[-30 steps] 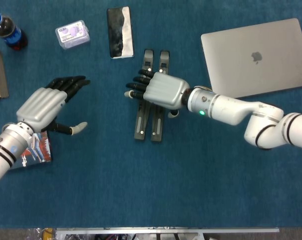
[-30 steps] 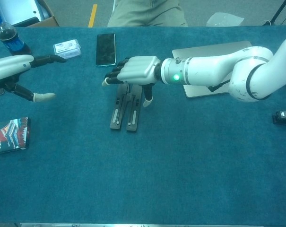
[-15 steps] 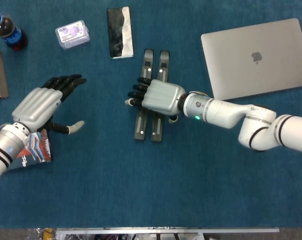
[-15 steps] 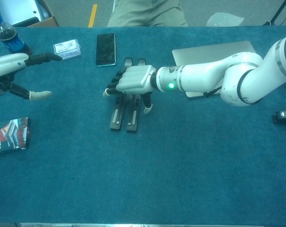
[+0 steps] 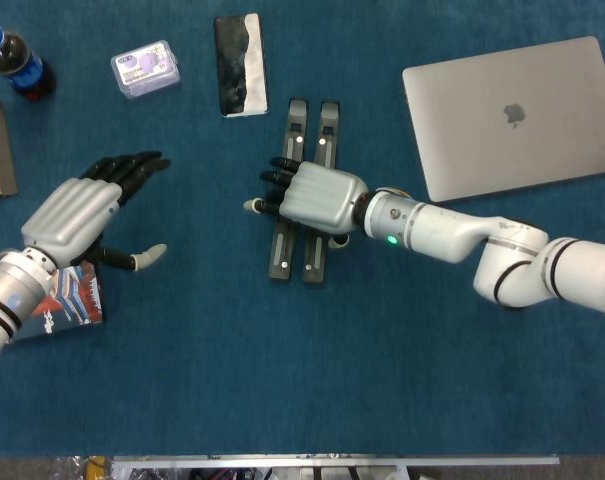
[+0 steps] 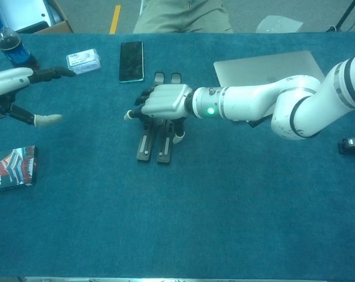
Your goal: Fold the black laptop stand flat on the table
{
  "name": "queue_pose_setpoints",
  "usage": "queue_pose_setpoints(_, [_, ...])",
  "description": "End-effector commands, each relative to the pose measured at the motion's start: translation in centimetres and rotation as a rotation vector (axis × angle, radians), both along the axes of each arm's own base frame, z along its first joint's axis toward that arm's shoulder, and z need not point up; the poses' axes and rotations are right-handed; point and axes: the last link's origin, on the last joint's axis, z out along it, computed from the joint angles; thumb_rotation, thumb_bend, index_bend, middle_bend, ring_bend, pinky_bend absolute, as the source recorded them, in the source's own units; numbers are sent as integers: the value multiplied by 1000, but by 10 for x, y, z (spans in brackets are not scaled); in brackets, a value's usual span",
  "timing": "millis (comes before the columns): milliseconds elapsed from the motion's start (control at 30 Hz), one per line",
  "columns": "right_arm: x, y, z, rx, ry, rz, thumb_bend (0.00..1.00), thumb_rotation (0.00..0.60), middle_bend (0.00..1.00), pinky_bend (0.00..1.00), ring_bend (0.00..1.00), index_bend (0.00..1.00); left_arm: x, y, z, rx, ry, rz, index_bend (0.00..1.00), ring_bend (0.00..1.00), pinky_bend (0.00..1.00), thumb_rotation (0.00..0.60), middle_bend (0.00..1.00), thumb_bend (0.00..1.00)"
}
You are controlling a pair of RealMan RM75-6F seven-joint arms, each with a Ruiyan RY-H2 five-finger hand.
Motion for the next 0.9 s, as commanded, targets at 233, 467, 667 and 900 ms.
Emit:
queue_pose_setpoints(233, [-2,3,-3,4,-26,4,115,600,396,33,89,129,0,-1,-2,-9,-5,-1,2,0,39,402,19,280])
queue_pose_setpoints(467, [0,6,-4,4,-68,5,137,600,494,34,156,183,0,-2,-1,-11,-10,1,0,0,39,403,19,280])
queue_pose_setpoints(667, [-1,6,-1,10,-73,-6,138,600,394,34,129,181,0,-2,-1,-11,-10,-2,0,0,39,405,19,280])
queue_pose_setpoints(900, [-6,5,19,-24,-123,-72,140,600,71,34,0,0,-1,1,-2,12,-11,-14,0,0,39,402,20,280])
